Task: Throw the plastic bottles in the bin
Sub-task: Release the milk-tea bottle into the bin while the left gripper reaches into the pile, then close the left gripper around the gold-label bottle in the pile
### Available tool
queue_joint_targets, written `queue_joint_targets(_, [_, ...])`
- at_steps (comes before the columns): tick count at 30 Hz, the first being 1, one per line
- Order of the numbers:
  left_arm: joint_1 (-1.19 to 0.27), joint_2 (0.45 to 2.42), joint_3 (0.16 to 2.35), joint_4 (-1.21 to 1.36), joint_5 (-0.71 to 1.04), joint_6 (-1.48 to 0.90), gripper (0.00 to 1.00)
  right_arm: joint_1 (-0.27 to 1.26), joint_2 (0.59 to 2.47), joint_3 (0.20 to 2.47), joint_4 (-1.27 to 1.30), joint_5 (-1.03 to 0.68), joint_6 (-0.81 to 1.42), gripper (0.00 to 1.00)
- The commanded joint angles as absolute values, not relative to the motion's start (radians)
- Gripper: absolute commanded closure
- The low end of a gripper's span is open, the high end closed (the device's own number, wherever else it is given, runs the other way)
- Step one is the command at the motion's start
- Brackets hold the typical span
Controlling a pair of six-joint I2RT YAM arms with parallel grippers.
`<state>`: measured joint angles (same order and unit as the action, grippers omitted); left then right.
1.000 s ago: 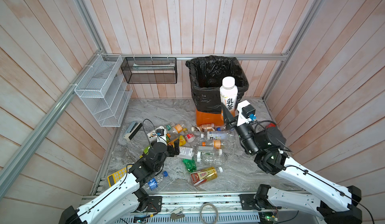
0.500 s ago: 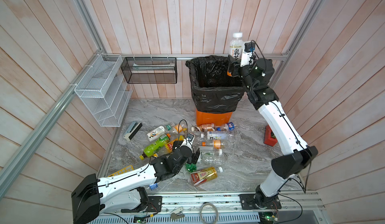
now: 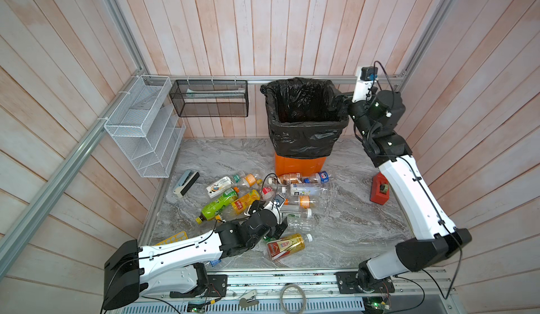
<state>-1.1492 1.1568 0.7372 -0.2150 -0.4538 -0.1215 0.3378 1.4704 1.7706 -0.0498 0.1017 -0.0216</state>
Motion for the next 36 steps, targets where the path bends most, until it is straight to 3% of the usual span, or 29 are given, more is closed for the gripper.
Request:
queue_joint_targets(1, [-1.160,1.179,0.777,-0.272,-0.387,-0.083,0.00,0.332,1.430,1.683,0.026,0.147,-0.017,0.06])
queue_joint_targets(16, [-1.230,1.391,0.911,-0.486,-0.163,0.012,0.05,0.204,1.166,1.184,0.124,0.160,0.129,0.06])
queue_joint_targets(36, [-1.231,1.608,0.996,-0.540,0.018,0.132,0.16,0.176,0.960,0.850,0.110,0.218,0.192,0.04])
